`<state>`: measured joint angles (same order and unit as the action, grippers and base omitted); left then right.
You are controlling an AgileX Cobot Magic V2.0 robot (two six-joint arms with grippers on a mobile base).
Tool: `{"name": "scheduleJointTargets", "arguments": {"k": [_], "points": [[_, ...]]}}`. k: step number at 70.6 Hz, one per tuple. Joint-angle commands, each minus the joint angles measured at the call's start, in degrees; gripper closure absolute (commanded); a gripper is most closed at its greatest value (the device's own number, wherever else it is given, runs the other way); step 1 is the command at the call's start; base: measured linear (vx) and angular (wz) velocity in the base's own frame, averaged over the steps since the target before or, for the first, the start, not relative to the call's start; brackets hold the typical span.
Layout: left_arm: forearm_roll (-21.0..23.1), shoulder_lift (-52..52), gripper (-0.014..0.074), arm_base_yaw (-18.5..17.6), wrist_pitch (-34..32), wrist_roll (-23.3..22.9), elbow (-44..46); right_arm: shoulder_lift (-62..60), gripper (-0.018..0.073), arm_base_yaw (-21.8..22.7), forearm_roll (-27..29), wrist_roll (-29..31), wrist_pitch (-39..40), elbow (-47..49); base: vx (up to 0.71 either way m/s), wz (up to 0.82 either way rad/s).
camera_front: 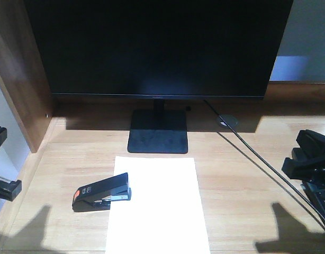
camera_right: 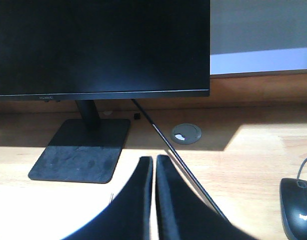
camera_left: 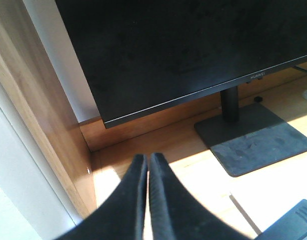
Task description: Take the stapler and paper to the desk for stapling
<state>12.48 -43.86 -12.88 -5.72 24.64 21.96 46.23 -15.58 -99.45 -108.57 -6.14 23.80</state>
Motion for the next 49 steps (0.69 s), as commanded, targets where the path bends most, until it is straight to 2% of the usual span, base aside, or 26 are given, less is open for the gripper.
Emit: {"name": "scheduleJointTargets", "arguments": {"k": [1,15,19,22,25,32,36,41,49], "points": [[0.11,0.38,0.0603,-0.13,-3.62,-0.68,1.54,-0.55,0.0565,0.23,-3.68,0.36,-1.63,1.55,0.0,0.0],[0.11,0.38,0.0603,-0.13,-3.68,-1.25,1.54,-0.55,0.0565,0.23,-3.68,0.36,-1.63,1.55,0.0,0.0],[-0.76,0.43,0.0603,-0.13,-3.68,-3.2,1.54,-0.55,0.0565,0.23,-3.68,0.36,-1.63,1.55,0.0,0.0],[-2.87,0.43,0.0603,-0.13,-3.75,-6.93,1.54,-0.55,0.0565,0.23,-3.68,0.36,-1.63,1.55,0.0,0.0],[-6.86,0.43,0.0603,-0.13,-3.75,-11.49,1.54,-0.55,0.0565,0.23,-3.68,0.36,-1.63,1.55,0.0,0.0],[-17.03,0.43,0.0603,-0.13,-3.63,-25.52,1.54,-0.55,0.0565,0.23,-3.68,0.36,-1.69,1.55,0.0,0.0],[-19.95,0.43,0.0603,-0.13,-3.24,-31.3,1.54,-0.55,0.0565,0.23,-3.68,0.36,-1.69,1.55,0.0,0.0],[-20.48,0.98,0.0603,-0.13,-2.09,-32.14,1.54,-0.55,0.0565,0.23,-3.68,0.36,-1.69,1.55,0.0,0.0],[-20.14,4.63,0.0603,-0.13,2.67,-30.29,1.54,-0.55,0.0565,0.23,-3.68,0.36,-1.69,1.55,0.0,0.0]]}}
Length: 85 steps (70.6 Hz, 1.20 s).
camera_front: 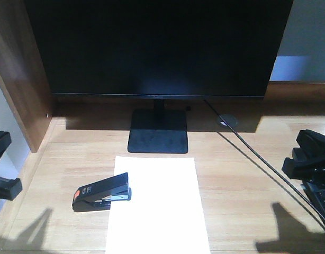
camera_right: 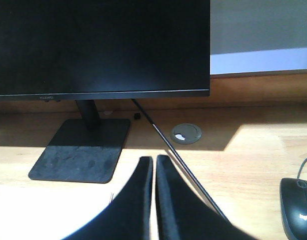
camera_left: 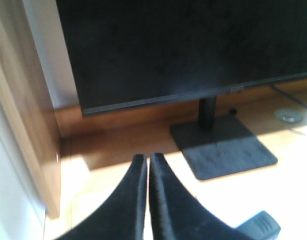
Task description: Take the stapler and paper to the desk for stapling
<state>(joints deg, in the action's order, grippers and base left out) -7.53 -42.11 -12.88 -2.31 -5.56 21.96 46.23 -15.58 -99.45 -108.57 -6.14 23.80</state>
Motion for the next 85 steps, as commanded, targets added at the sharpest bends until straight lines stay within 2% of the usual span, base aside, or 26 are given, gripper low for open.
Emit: {"name": "scheduleJointTargets", "arguments": {"k": [1,8,13,26,49,64,85], "points": [[0.21,3.83,0.0603,-0.13,-0.04,0.38,1.54,-0.55,0.0565,0.23,-3.68,0.36,-1.69,1.55,0.0,0.0],[2.64,9.4,0.0603,1.15,4.86,2.91,0.91,-0.55,0.0565,0.23,-3.68,0.36,-1.69,1.55,0.0,0.0],[2.78,13.35,0.0603,2.8,6.96,3.68,-0.14,-0.55,0.0565,0.23,-3.68,0.36,-1.69,1.55,0.0,0.0],[2.78,24.31,0.0603,6.51,8.15,3.68,-5.51,-0.55,0.0565,0.23,-3.68,0.36,-1.69,1.55,0.0,0.0],[5.83,39.8,0.0603,11.38,8.74,3.61,-16.79,-0.55,0.0565,0.23,-3.68,0.36,-1.69,1.55,0.0,0.0],[8.7,43.79,0.0603,12.06,7.4,3.68,-23.92,-0.55,0.0565,0.23,-3.68,0.36,-1.63,1.55,0.0,0.0],[8.64,43.79,0.0603,12.06,9.19,3.81,-23.96,-0.55,0.0565,0.23,-3.68,0.36,-1.63,1.55,0.0,0.0]]}}
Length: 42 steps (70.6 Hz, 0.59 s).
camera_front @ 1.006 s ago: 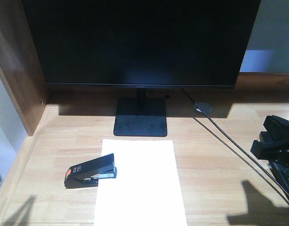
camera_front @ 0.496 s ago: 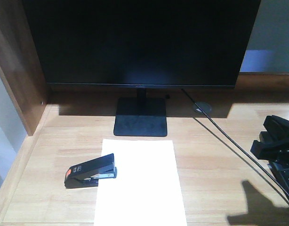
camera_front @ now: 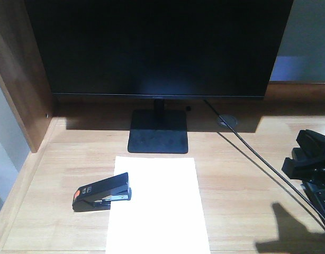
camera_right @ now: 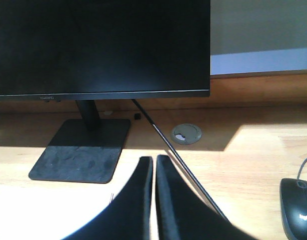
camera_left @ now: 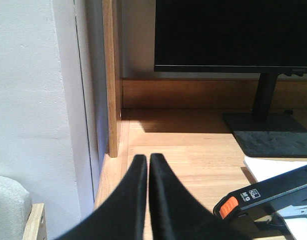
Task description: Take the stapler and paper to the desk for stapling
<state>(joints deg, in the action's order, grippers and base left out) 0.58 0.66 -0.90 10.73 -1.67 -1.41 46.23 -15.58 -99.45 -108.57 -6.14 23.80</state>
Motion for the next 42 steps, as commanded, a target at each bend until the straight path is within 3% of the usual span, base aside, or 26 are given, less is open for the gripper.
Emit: {"name": "scheduleJointTargets", "arguments": {"k": [1,42], "points": [[0.54,1.02,0.0603,0.07,-3.84,-0.08,-0.59,-0.55,0.0565,0.23,-3.68,0.36,-1.64,1.61,0.0,0.0],[0.54,0.97,0.0603,0.07,-3.74,-0.08,-0.52,-0.55,0.0565,0.23,-3.68,0.36,-1.64,1.66,0.0,0.0]]}}
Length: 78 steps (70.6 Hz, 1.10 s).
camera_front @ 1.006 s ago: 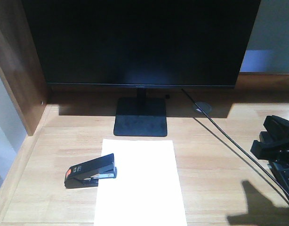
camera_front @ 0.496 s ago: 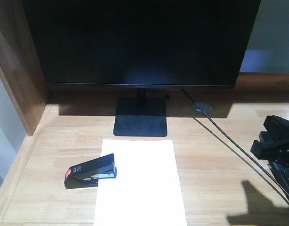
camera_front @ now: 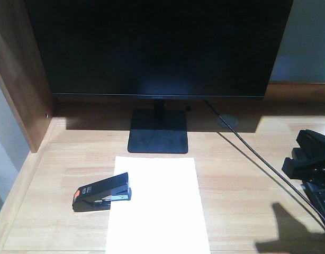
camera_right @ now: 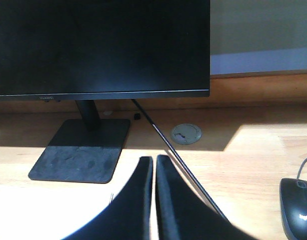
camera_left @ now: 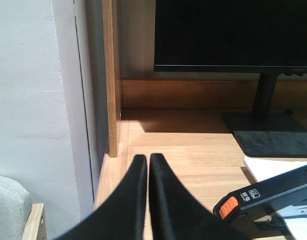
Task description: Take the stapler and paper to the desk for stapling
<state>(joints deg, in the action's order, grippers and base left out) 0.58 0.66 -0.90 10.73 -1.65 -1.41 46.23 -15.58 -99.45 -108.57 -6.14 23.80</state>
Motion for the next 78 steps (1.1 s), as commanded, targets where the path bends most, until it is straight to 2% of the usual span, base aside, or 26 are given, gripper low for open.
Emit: {"name": "scheduleJointTargets", "arguments": {"k": [1,38,45,50,56,60,63,72,78], "points": [[0.54,0.97,0.0603,0.07,-3.74,-0.1,-0.52,-0.55,0.0565,0.23,-3.68,0.36,-1.64,1.66,0.0,0.0],[0.54,0.98,0.0603,0.07,-3.74,-0.16,-0.52,-0.55,0.0565,0.23,-3.47,0.38,-1.45,1.66,0.0,0.0],[0.54,0.98,0.0603,0.07,-3.74,-0.16,-0.52,-0.55,0.0565,0.23,-2.37,4.63,0.15,1.66,0.0,0.0],[0.54,0.98,0.0603,0.07,-3.74,-0.16,-0.52,-0.55,0.0565,0.23,3.91,11.15,1.46,1.66,0.0,0.0],[0.54,0.98,0.0603,0.07,-3.74,-0.16,-0.52,-0.55,0.0565,0.23,15.74,23.29,1.51,1.66,0.0,0.0],[0.54,0.98,0.0603,0.07,-3.74,-0.16,-0.52,-0.55,0.0565,0.23,27.43,33.61,1.53,1.66,0.0,0.0],[0.54,0.98,0.0603,0.07,-3.74,-0.16,-0.52,-0.55,0.0565,0.23,33.53,40.89,1.58,1.66,0.0,0.0],[0.54,0.98,0.0603,0.07,-3.74,-0.16,-0.52,-0.55,0.0565,0.23,56.42,63.42,1.58,1.66,0.0,0.0],[0.54,0.98,0.0603,0.07,-3.74,-0.16,-0.52,-0.55,0.0565,0.23,68.31,76.43,1.58,1.66,0.0,0.0]]}}
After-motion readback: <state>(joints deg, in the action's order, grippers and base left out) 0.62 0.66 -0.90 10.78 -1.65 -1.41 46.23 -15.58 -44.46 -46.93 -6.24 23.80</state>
